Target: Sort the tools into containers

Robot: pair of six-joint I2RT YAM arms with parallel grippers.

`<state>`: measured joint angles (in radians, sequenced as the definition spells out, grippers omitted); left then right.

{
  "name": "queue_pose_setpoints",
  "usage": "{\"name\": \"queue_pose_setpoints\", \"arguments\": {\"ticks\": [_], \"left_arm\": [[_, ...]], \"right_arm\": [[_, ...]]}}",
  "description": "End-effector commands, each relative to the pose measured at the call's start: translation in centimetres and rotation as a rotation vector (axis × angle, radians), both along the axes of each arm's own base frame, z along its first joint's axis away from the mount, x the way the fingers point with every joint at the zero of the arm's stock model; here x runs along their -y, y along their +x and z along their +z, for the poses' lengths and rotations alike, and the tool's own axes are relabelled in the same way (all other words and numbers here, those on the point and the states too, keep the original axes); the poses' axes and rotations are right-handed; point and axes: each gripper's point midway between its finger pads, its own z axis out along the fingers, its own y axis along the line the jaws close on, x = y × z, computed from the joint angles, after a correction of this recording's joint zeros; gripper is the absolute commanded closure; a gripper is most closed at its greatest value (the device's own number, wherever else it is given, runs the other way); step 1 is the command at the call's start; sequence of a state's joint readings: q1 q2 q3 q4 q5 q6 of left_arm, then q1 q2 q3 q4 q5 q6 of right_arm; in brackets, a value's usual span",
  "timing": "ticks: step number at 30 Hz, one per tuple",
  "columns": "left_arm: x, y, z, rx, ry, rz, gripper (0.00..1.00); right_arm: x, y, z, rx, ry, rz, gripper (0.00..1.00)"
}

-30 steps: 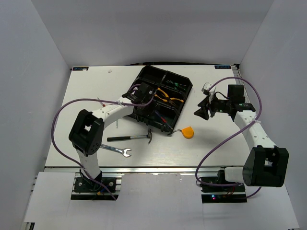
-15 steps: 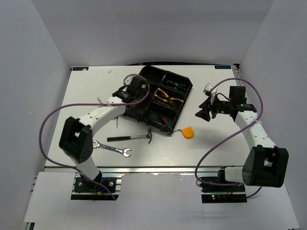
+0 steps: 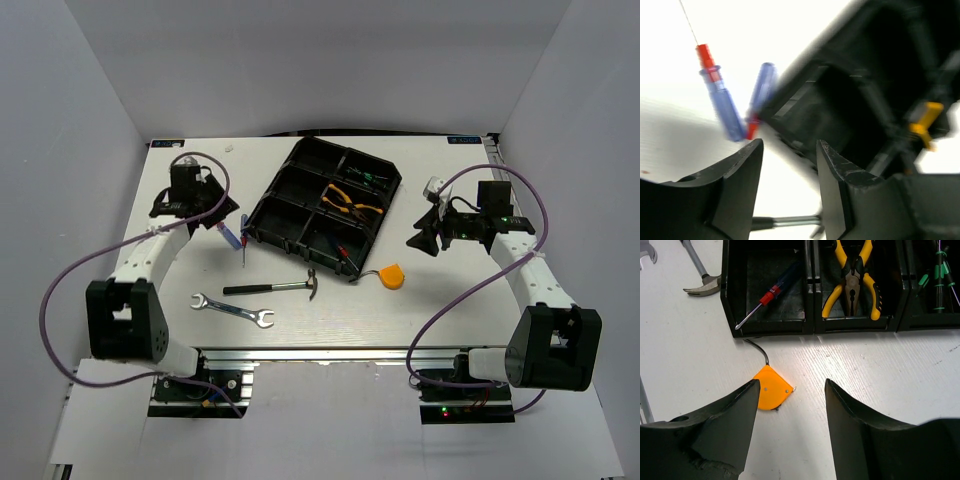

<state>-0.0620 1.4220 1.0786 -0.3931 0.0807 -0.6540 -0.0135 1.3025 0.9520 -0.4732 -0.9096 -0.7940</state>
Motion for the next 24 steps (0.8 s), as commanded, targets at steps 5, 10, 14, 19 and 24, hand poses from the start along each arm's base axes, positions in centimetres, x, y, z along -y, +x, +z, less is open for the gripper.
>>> {"name": "queue_pose_setpoints", "arguments": {"ticks": [5,10,14,19,24], "left_arm": [[-2.5,1.5,-6.9,-0.217,0.085,-0.002,0.41],[-3.4,2.9,-9.3,-0.306,0.122,0.042,0.40],[-4.8,2.5,-10.7,-0.363,0.180,0.099,0.38],[-5.9,1.4,-13.6,-0.457,0.231,0.136,0.41],[-6.1,0.9,-15.4,-0.504,0.240,0.146,0.49]], "right_arm": [[-0.3,0.2,0.8,0.001,0.016,0.022,0.38],[-0.1,0.2,0.8,0.003,0.005,0.014,0.39],[0.0,0.2,0.5,-0.004,0.003,0.009,0.38],[-0.1,0.5,0.5,-0.010,0.008,0.006,0.39],[-0.1,0.9,0.8,-0.003,0.009,0.007,0.38]]}}
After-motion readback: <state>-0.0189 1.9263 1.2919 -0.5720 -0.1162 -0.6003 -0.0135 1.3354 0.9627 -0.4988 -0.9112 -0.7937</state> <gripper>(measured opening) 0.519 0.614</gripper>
